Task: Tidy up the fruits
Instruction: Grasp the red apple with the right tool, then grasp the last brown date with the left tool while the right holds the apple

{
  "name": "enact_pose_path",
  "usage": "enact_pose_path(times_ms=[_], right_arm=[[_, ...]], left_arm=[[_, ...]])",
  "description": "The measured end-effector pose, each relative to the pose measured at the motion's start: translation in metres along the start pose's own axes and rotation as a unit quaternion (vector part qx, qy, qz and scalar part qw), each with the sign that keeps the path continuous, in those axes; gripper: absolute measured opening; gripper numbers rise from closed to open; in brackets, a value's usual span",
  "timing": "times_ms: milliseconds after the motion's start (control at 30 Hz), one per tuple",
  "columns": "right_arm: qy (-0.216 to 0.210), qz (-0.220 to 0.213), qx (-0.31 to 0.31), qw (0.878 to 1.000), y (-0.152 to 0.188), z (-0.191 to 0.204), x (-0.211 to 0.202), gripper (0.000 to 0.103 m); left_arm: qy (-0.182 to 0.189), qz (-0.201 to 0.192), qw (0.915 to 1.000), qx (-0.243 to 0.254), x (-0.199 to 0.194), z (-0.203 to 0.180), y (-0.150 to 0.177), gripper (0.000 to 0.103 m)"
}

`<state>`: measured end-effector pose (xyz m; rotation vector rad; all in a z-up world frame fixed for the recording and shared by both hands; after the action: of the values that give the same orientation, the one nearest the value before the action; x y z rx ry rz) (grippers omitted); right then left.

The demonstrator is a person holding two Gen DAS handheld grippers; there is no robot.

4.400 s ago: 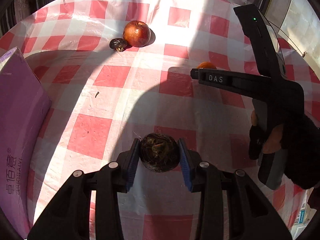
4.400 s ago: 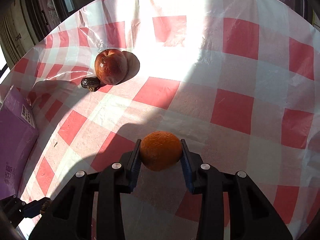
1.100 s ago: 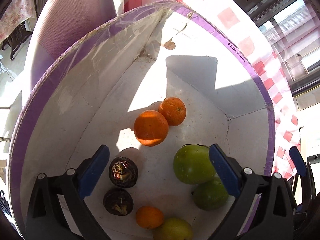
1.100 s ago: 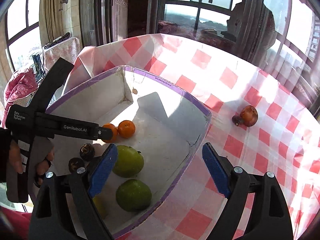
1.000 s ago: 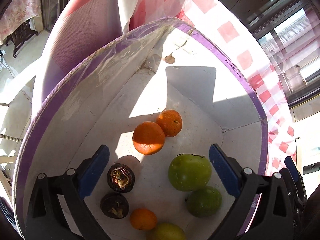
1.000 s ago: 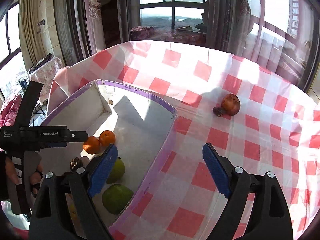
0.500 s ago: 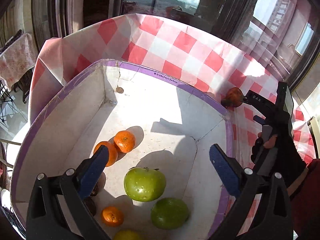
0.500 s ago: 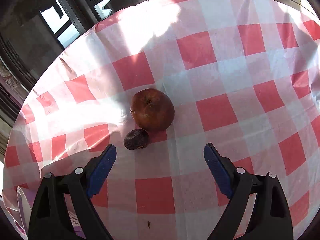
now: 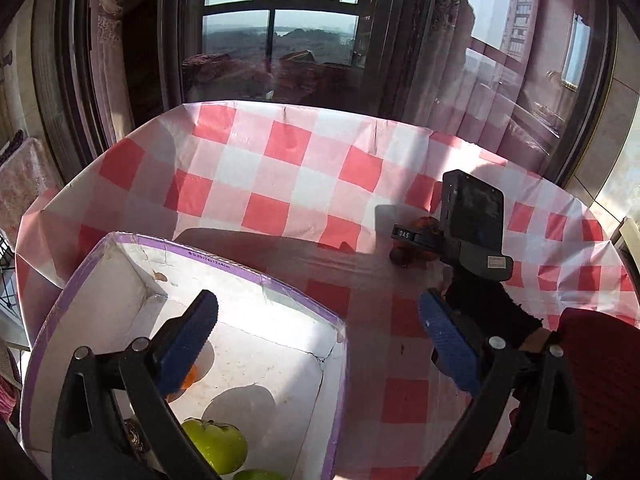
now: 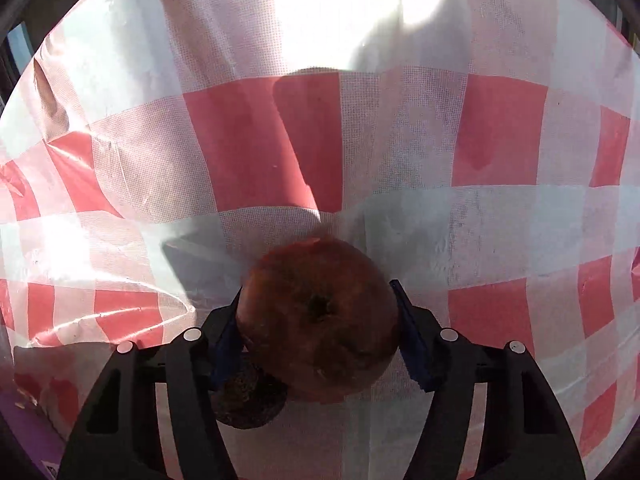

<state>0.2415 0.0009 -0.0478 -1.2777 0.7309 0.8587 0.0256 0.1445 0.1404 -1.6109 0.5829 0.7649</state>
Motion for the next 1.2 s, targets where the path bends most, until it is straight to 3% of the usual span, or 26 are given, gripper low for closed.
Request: enact_pose_path(times_ms=[133,300,500,667,767,800,867,933,1200], right_arm=[[-0.038,0.007,-0.003,0.999,0.009,-0.024,-0.012,0.063],[-0.046,-0.002,0.039,0.998,0.029,-0.097,-0.035,0.063],[-0.027,-0.01,0.034,0.999,0.068,-0.155,-0.061,0.063],[-0.026,-0.019,0.017,0.999,0.095,-0.178,-0.082,0.063],[-0.031,-0.026,0.009,0.999,0.107,-0.185,-0.093,0.063],[-0.032,-0.028,0.005,0.999,0.109,-0.186,-0.093,0.063],[-0.035,-0.027,0.002,0.999,0.104,-0.186,-0.095,0.063],[-0.036,-0.025,0.0,0.999,0.105,-0.187,-0.097,0.063],[-0.035,-0.014,0.003,0.999,0.124,-0.192,-0.114,0.063]], left_arm=[[0.024,-0.001,0.9996,0.017,0.025,-0.039,-0.021,0.101],[0.047,0.035,0.9975,0.039,0.084,-0.091,-0.024,0.101],[0.009,0.088,0.9932,0.075,0.185,-0.126,-0.007,0.1],[-0.023,0.112,0.9917,0.058,0.237,-0.118,-0.008,0.085],[-0.026,0.12,0.9916,0.041,0.25,-0.111,-0.01,0.077],[-0.031,0.116,0.9917,0.045,0.251,-0.111,-0.011,0.07],[-0.03,0.11,0.9919,0.056,0.252,-0.114,-0.01,0.064],[-0.02,0.102,0.9923,0.067,0.249,-0.117,-0.008,0.041],[0.017,0.125,0.9871,0.099,0.215,-0.149,0.037,0.04]])
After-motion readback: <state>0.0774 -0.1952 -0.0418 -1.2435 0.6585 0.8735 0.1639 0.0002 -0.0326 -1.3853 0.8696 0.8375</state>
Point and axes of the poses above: each gripper's, at about its wrist camera, not at the fingertips, and x roughly the way its jaws point, z to its left, y to its underside, the point moved 5 cm from there along x, roughly the way its jaws point, and after that the axes turned 3 degrees about z, right-handed, at the moved point
